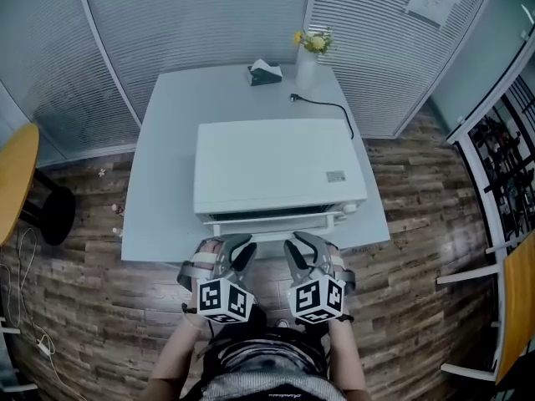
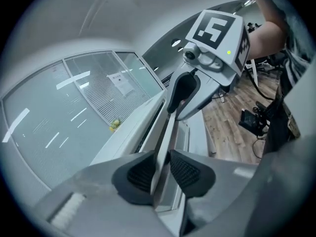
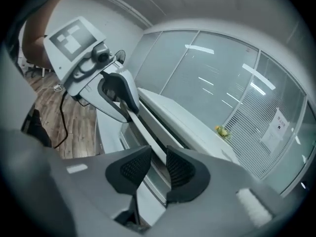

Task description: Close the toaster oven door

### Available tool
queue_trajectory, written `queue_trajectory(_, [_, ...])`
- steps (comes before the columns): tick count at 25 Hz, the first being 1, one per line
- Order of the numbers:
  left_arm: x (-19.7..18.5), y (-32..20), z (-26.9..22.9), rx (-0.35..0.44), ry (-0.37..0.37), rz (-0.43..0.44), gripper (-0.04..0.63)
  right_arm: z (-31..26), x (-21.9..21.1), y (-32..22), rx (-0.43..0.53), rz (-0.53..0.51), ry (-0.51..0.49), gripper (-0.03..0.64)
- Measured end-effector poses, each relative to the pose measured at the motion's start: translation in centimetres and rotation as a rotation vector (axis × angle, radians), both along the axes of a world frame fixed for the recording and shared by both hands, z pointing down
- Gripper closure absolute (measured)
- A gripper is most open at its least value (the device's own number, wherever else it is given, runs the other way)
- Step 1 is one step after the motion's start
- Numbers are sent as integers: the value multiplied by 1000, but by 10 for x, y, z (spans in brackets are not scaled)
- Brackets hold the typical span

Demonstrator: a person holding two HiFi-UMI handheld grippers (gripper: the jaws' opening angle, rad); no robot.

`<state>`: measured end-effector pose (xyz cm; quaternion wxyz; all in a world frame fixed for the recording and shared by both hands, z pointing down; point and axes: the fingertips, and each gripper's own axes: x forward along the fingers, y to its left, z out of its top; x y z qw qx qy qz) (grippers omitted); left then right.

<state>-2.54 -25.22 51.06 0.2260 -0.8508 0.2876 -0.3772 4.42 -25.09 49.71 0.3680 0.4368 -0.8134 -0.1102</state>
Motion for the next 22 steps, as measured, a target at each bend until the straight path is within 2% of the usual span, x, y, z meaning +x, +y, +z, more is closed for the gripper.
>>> queue_trajectory(16, [0,-20,-7,17,61,-17,482,-9,1,-21,35,47,-119,509])
queue_trajectory(18, [-2,-21,-12,1,114,-41,476,-11,0,-20,38,65,-155,508])
queue_trajectory(19, [-2,-20,-16,-12,167,-55,476,-13,-1,-19,38,75,-187,508])
queue_trajectory(22, [-1,-13,-31,-97,377,-93,476,-24,-1,-12,39,109,-323,508])
